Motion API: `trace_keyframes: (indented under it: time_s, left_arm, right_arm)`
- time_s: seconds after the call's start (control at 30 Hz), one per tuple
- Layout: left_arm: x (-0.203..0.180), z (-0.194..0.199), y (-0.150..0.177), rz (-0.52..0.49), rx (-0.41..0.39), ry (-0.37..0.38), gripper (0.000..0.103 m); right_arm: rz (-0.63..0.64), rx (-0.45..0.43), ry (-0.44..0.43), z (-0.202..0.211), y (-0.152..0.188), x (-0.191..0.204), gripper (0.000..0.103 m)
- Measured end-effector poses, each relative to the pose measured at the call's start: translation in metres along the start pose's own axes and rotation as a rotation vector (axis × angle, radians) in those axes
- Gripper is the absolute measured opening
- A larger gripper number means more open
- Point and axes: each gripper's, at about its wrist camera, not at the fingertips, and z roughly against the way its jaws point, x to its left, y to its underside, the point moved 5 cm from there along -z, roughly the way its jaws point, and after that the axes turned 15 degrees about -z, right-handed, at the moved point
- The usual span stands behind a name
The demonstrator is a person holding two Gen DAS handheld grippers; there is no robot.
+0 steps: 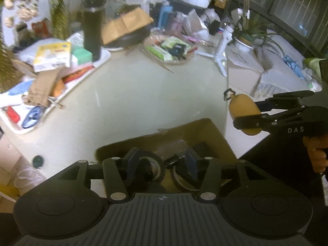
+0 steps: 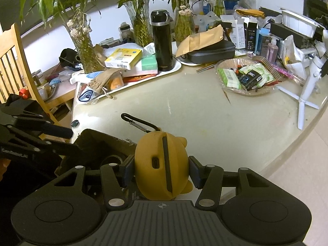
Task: Organize rigid objects
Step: 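Carry the yellow toy and black piece over the box, then lower the toy and black piece into the box and open both grippers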
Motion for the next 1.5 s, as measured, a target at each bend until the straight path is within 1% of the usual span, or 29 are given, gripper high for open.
trace_keyframes:
  time_s: [0.2,0.53,0.83,1.07,1.3,1.4,1.43,1.47,1.5]
  left_arm:
    - [0.003,0.016,0.01,-0.023,-0.03,-0.08,0.049]
    - [0.005,0.026,0.026,-0.017,-0.038,-0.143,0.049]
    - [0.007,0.028,0.034,0.0,-0.036,-0.157,0.049]
    - [0.007,0.028,0.037,0.005,-0.031,-0.165,0.049]
    - [0.009,0.028,0.041,0.012,-0.034,-0.163,0.049]
    - [0.009,0.027,0.041,0.014,-0.027,-0.167,0.049]
    - [0.009,0.027,0.042,0.016,-0.026,-0.169,0.049]
    - [0.009,0.027,0.042,0.018,-0.025,-0.17,0.049]
    - [0.01,0.027,0.042,0.019,-0.023,-0.172,0.049]
  right_arm:
    - [0.008,0.015,-0.01,-0.003,0.005,0.007,0.058]
    - [0.021,0.057,-0.048,-0.012,0.014,0.027,0.058]
    - [0.046,0.07,-0.077,-0.015,0.013,0.047,0.058]
    - [0.062,0.099,-0.074,-0.025,0.019,0.051,0.058]
    - [0.067,0.103,-0.098,-0.028,0.019,0.06,0.058]
    - [0.089,0.118,-0.101,-0.033,0.02,0.066,0.059]
    - [0.099,0.128,-0.093,-0.036,0.021,0.067,0.064]
    - [0.109,0.134,-0.083,-0.038,0.022,0.068,0.077]
    - [0.118,0.128,-0.073,-0.038,0.022,0.069,0.082]
